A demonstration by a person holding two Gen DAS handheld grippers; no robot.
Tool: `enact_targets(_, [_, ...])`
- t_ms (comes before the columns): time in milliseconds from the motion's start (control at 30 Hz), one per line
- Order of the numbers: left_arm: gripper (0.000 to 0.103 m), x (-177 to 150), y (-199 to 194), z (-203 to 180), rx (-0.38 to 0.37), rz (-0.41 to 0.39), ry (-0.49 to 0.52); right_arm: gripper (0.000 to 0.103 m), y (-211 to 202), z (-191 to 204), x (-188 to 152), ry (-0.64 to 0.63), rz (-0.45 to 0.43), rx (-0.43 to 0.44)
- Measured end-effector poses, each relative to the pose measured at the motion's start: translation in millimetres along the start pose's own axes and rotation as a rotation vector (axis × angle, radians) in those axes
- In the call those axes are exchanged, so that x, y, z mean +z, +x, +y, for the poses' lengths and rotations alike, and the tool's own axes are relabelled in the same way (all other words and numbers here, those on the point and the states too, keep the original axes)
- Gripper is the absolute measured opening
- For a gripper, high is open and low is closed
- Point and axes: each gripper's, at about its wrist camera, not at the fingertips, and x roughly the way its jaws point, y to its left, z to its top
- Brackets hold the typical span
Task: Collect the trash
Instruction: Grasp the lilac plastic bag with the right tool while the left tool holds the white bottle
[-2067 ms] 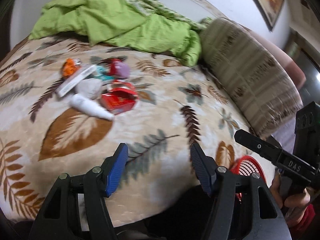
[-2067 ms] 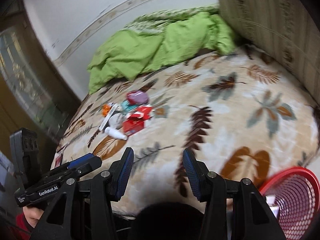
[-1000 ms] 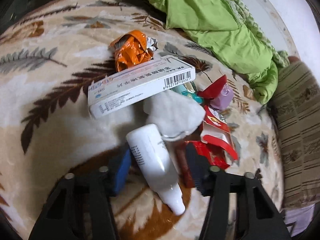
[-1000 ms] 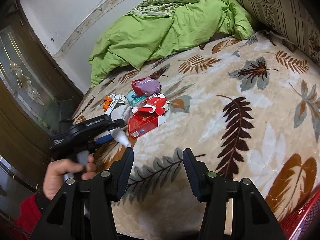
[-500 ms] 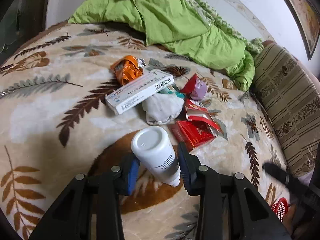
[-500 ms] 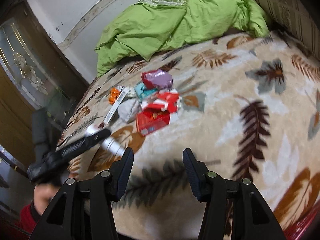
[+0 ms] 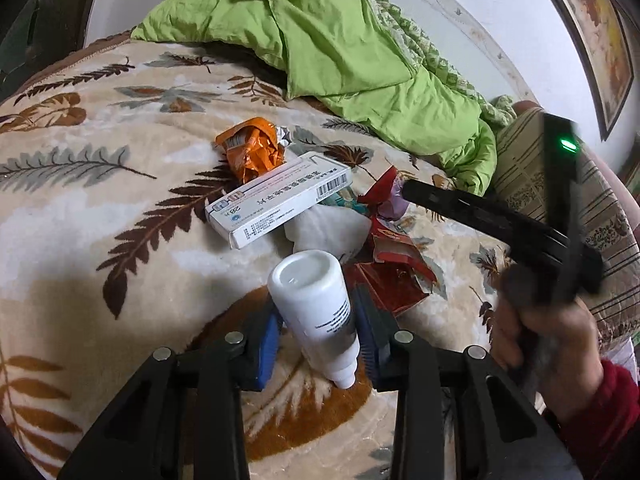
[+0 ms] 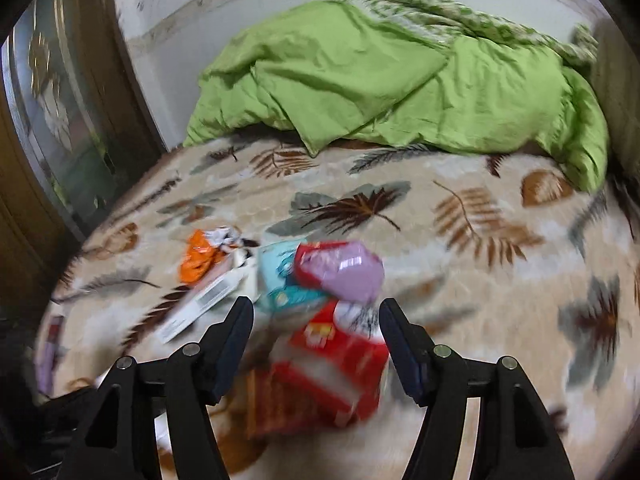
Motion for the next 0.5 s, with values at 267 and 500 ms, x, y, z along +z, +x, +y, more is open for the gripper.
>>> enact_targets(267, [0.033, 4, 9, 1, -0.017, 0.015, -0.008, 0.053, 53, -7, 14, -0.015, 0.032, -0.035])
enact_targets(500, [0.031, 2, 0, -5, -0.033, -0.012, 0.019, 0.036, 16, -7, 3, 0.057, -0.045, 0.012])
